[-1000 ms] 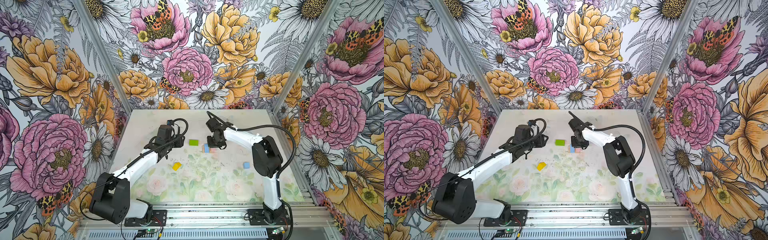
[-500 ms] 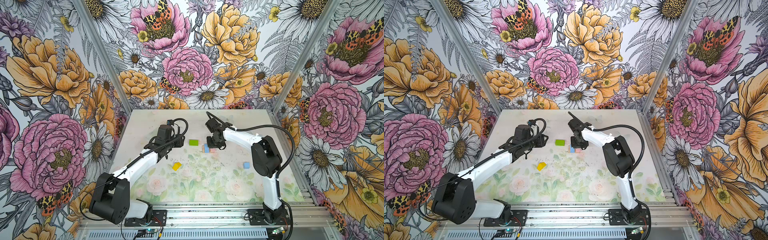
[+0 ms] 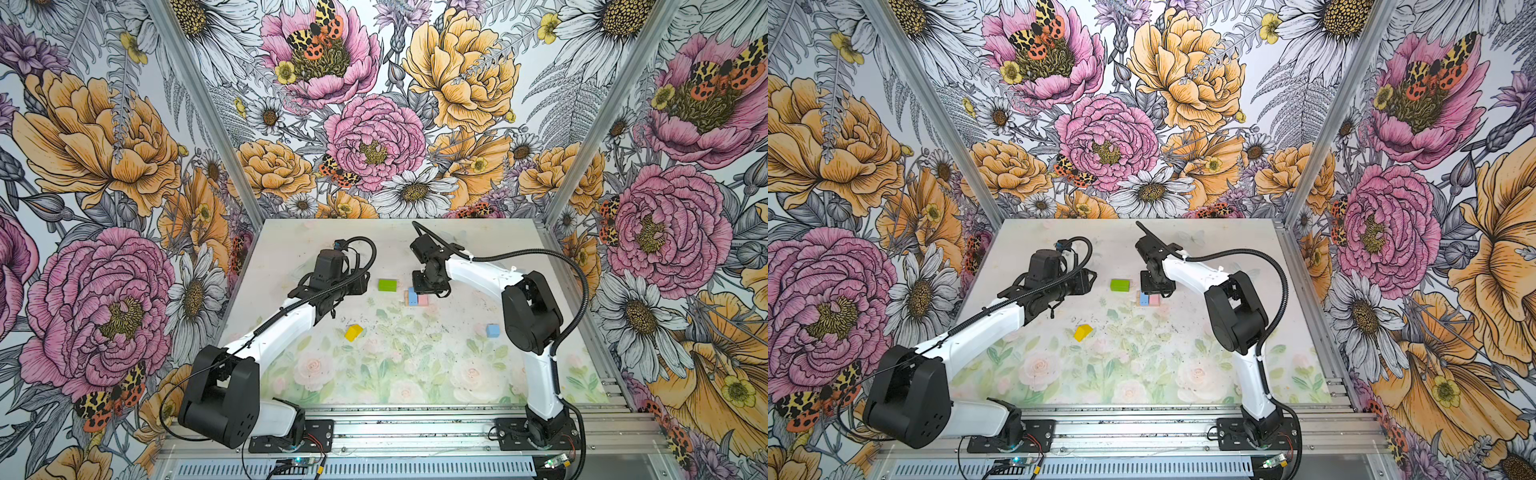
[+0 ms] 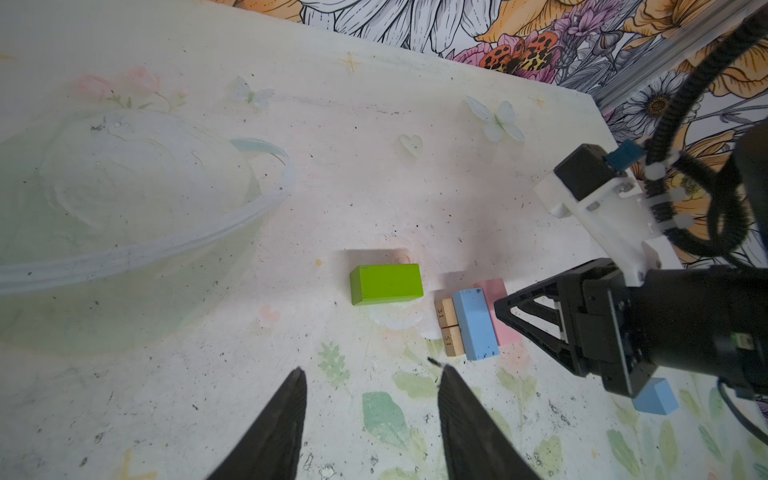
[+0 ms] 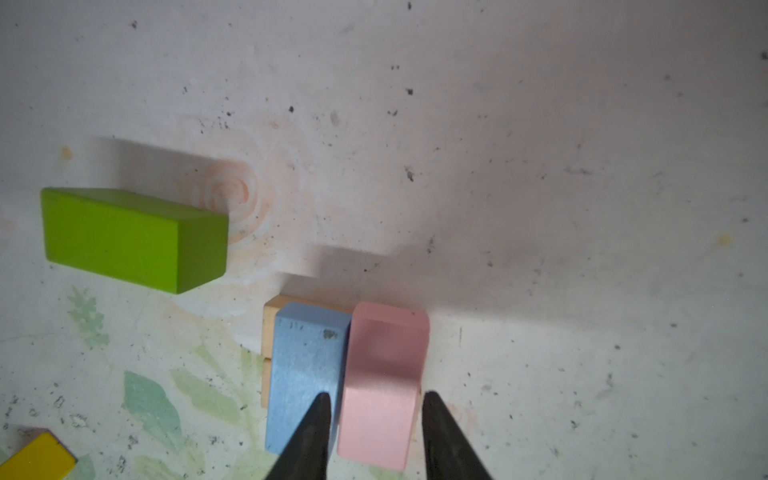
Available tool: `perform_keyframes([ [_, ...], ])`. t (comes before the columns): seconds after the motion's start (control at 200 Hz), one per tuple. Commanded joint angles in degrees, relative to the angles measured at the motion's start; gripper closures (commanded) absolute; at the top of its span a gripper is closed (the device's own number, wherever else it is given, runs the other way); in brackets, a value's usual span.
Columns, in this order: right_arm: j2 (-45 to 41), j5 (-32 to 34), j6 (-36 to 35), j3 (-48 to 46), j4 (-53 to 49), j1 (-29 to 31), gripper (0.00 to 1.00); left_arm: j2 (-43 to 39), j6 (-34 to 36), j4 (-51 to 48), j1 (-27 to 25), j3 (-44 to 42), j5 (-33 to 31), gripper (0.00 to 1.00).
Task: Build the wood block tower
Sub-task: 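Lower the pink block beside the light-blue block and open the right gripper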
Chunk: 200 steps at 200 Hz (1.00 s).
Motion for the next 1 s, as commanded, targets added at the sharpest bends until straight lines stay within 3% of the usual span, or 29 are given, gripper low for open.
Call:
perform_keyframes([
  [0.0,0.9,0.0,0.7,1.5,0.2,0.4,0.60,-1.5,1.0,0.8,0.4,-0.8,0.5,0.47],
  [0.355,-3.6,1.5,0.2,1.3,0.1,0.2,0.58,-1.8,0.8,0.7,0.4,-0.8,0.6,0.47],
  [0.49,-7.9,2.2,-0.3,0.6,0.2,-0.3,0.60,-1.6,0.1,1.3,0.0,-0.8,1.9,0.53],
  [0.6,-10.9,2.7,-1.1,-0.6,0.4,-1.3,0.71,-0.6,-0.3,1.9,-0.9,-0.5,2.9,0.61],
  [0.731,-13.5,1.1,-1.5,-4.3,3.4,-3.7,1.00,2.0,-0.8,2.4,-2.3,0.8,4.4,0.75],
  [0.876,-15.7,-6.3,0.2,-11.9,12.2,-7.5,1.00,5.4,-1.4,2.3,-4.6,3.1,6.0,0.90],
  [0.996,-15.8,-11.3,1.6,-17.1,19.4,-9.4,1.00,8.6,-2.1,2.9,-6.7,4.6,7.3,0.94],
])
